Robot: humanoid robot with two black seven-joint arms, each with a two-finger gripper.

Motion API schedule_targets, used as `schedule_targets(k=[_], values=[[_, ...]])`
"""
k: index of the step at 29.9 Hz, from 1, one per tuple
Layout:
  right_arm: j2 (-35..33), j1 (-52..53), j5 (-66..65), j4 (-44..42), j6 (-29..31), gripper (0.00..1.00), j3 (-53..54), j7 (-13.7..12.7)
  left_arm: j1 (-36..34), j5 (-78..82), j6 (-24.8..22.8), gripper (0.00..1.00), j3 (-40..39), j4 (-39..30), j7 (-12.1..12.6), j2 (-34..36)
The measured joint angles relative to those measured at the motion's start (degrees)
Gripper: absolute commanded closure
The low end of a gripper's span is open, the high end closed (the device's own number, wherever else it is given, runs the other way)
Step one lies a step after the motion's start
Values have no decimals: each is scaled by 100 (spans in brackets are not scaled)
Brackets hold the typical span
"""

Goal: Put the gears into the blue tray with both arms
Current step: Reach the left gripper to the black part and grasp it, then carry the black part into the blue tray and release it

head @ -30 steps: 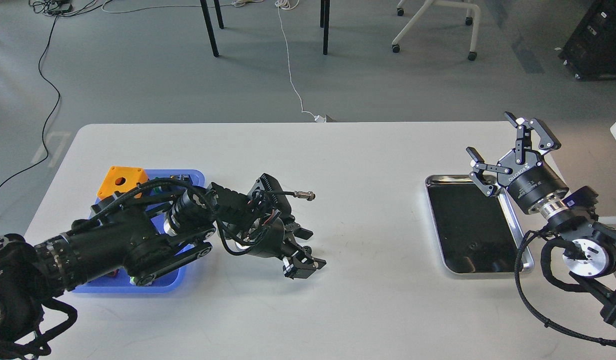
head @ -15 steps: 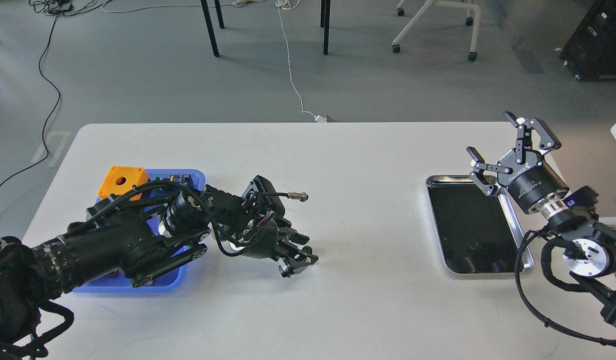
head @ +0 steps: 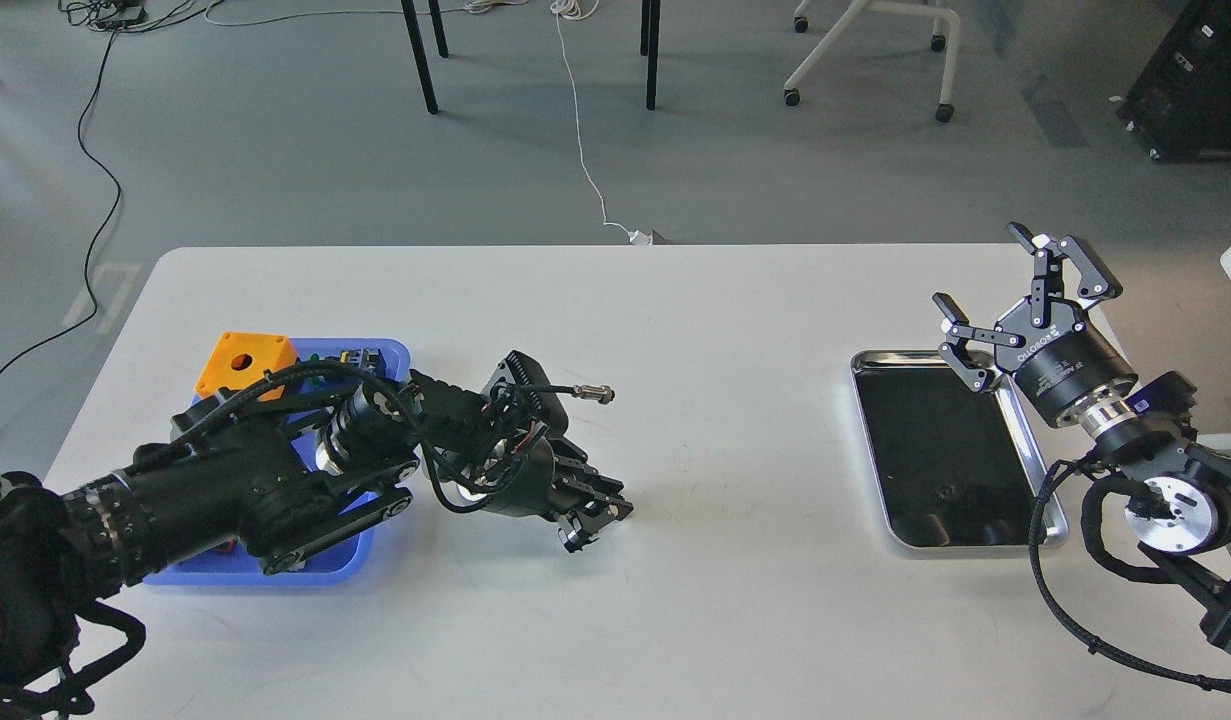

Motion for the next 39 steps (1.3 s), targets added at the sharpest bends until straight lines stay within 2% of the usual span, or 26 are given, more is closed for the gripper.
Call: schedule_targets(k=[4, 12, 20, 27, 34, 39], values=[[0, 0, 0, 0, 0, 4, 5, 0, -151, 0, 2, 90, -39, -199, -1, 213], [28, -2, 0, 0, 0, 4, 5, 0, -258, 1, 39, 89, -235, -857, -1, 1733], [68, -2, -9, 7, 5, 4, 5, -2, -125, 1, 181, 89, -701, -954, -1, 2816], [70, -1, -9, 9, 8, 4, 5, -2, 171, 0, 190, 88, -747, -906, -2, 2991], [54, 0, -9, 19, 10, 4, 30, -1, 719, 0, 215, 88, -1178, -663, -1, 2936], [54, 0, -9, 19, 9, 4, 46, 1, 810, 0, 215, 87, -1239, -590, -1, 2937]])
